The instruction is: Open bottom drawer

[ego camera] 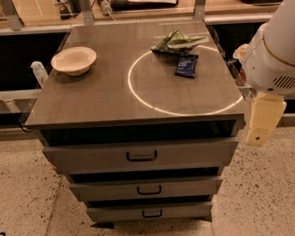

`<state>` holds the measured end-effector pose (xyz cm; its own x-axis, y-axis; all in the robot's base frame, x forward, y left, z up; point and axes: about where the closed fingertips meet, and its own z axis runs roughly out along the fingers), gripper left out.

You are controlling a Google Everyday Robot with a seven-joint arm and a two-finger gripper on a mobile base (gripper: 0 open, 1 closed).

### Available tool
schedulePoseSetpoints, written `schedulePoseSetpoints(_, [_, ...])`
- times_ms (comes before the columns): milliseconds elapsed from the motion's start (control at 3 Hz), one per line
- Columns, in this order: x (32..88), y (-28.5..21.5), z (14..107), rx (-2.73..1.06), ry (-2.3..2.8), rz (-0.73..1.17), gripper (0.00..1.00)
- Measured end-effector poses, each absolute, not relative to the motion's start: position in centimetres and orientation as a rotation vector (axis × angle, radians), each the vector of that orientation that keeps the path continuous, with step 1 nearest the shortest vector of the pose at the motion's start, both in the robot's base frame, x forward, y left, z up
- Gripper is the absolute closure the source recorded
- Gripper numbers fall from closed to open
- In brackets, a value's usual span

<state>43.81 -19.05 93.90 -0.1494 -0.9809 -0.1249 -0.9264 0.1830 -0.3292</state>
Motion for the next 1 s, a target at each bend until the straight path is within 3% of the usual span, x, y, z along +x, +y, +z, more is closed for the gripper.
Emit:
schedulePoseSetpoints(667, [43.3,-19.4,92.4,-1.786,2.159,-0.234,0.00])
schedulePoseSetpoints(1000, [40.8,-20.6,87.3,-1.672,2.202,-0.112,0.00])
